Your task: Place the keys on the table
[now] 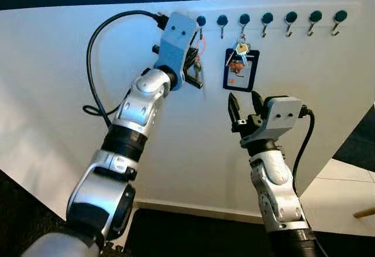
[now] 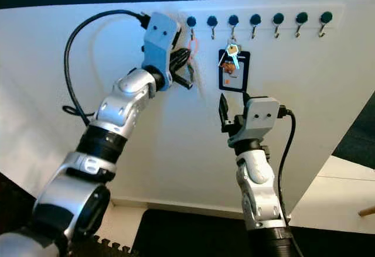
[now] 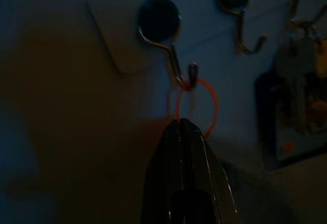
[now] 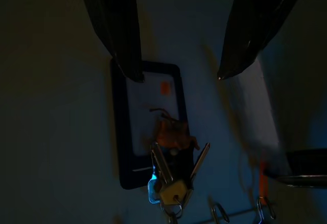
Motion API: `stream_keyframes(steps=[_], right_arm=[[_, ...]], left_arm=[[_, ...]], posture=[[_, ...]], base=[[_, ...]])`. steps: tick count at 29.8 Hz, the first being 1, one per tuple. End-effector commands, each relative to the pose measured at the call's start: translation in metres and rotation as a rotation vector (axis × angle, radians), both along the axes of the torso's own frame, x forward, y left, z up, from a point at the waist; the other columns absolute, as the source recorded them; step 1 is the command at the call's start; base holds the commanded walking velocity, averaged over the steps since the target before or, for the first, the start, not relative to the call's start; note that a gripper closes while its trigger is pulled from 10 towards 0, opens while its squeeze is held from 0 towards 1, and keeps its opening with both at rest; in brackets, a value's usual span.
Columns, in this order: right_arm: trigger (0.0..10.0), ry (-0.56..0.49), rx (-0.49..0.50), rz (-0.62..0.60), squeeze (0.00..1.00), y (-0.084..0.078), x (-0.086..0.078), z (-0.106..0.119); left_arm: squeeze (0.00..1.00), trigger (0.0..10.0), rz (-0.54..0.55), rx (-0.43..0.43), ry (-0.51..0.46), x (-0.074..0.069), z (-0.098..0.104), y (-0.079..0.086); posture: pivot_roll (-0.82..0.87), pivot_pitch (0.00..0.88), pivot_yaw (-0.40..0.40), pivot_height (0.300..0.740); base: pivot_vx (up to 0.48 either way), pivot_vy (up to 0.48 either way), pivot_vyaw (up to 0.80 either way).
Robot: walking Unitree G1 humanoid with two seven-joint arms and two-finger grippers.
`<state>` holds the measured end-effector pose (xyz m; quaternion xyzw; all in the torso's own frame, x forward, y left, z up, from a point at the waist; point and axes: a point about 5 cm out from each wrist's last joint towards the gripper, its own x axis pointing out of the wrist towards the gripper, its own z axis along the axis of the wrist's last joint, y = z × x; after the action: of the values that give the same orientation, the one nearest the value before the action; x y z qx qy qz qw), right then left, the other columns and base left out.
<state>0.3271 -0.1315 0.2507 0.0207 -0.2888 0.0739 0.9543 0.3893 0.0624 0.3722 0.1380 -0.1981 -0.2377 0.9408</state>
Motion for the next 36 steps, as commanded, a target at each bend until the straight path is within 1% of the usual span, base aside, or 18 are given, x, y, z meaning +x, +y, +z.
stream_keyframes(steps=[1, 2, 4, 5, 6, 12, 15, 17, 19, 20, 27, 31, 35, 36], right_arm=[[10.0, 0.002, 0.009, 0.002, 0.0, 0.0, -0.001, -0.002], [10.0, 0.003, 0.01, 0.0, 0.0, -0.001, -0.001, -0.002], [10.0, 0.003, 0.01, 0.0, 0.0, -0.001, -0.001, -0.002], [10.0, 0.004, 0.01, -0.002, 0.0, -0.001, -0.001, -0.003], [10.0, 0.004, 0.01, -0.003, 0.0, -0.001, -0.001, -0.003], [10.0, 0.002, 0.011, -0.002, 0.0, -0.001, -0.001, -0.003], [10.0, 0.002, 0.011, -0.001, 0.0, 0.0, -0.001, -0.003], [10.0, 0.003, 0.011, 0.0, 0.0, -0.001, -0.001, -0.003], [10.0, 0.003, 0.011, 0.0, 0.0, -0.001, -0.001, -0.003], [10.0, 0.004, 0.01, 0.002, 0.0, -0.001, -0.001, -0.003], [10.0, 0.005, 0.01, 0.007, 0.0, 0.001, 0.0, -0.002], [10.0, 0.005, 0.009, 0.007, 0.0, 0.001, 0.001, -0.002], [10.0, 0.001, 0.009, -0.001, 0.0, -0.002, -0.001, -0.002], [10.0, 0.002, 0.01, -0.008, 0.0, -0.005, -0.002, -0.002]], left_arm=[[0.0, 10.0, 0.04, 0.022, -0.013, 0.002, 0.004, 0.008], [0.0, 10.0, 0.058, 0.008, -0.02, 0.003, 0.008, 0.011], [0.0, 10.0, 0.058, 0.008, -0.02, 0.003, 0.008, 0.011], [0.0, 10.0, 0.076, -0.015, -0.038, 0.003, 0.015, 0.016], [0.0, 10.0, 0.08, -0.022, -0.043, 0.003, 0.017, 0.018], [0.0, 10.0, 0.089, -0.039, -0.058, 0.002, 0.025, 0.024], [0.0, 10.0, 0.098, -0.06, -0.07, -0.001, 0.027, 0.029], [0.0, 10.0, 0.097, -0.074, -0.087, -0.005, 0.03, 0.033], [0.0, 10.0, 0.097, -0.074, -0.087, -0.005, 0.03, 0.033], [0.0, 10.0, 0.087, -0.074, -0.101, -0.009, 0.031, 0.034], [0.0, 10.0, 0.04, -0.057, -0.131, -0.02, 0.03, 0.032], [0.0, 10.0, 0.005, -0.079, -0.173, -0.028, 0.03, 0.034], [0.0, 10.0, -0.037, -0.152, -0.157, -0.038, 0.017, 0.041], [0.0, 10.0, -0.045, -0.204, -0.119, -0.043, 0.007, 0.044]], posture=[[0.03, 0.214, 0.138, 0.74], [0.03, 0.214, 0.139, 0.74], [0.03, 0.214, 0.139, 0.74], [0.03, 0.214, 0.14, 0.74], [0.03, 0.214, 0.14, 0.74], [0.03, 0.214, 0.138, 0.74], [0.03, 0.214, 0.136, 0.74], [0.03, 0.214, 0.132, 0.74], [0.03, 0.214, 0.132, 0.74], [0.03, 0.215, 0.13, 0.74], [0.03, 0.214, 0.127, 0.74], [0.03, 0.213, 0.128, 0.74], [0.03, 0.211, 0.132, 0.74], [0.03, 0.211, 0.132, 0.74]], base=[[0.0, 0.0, 0.0], [0.0, 0.0, 0.0], [0.0, 0.0, 0.0], [0.0, 0.0, 0.0], [0.0, 0.0, 0.0], [0.0, 0.0, 0.0], [0.0, 0.0, 0.0], [0.0, 0.0, 0.0], [0.0, 0.0, 0.0], [0.0, 0.0, 0.0], [0.0, 0.0, 0.0], [0.0, 0.0, 0.0], [0.0, 0.0, 0.0], [0.0, 0.0, 0.0]])
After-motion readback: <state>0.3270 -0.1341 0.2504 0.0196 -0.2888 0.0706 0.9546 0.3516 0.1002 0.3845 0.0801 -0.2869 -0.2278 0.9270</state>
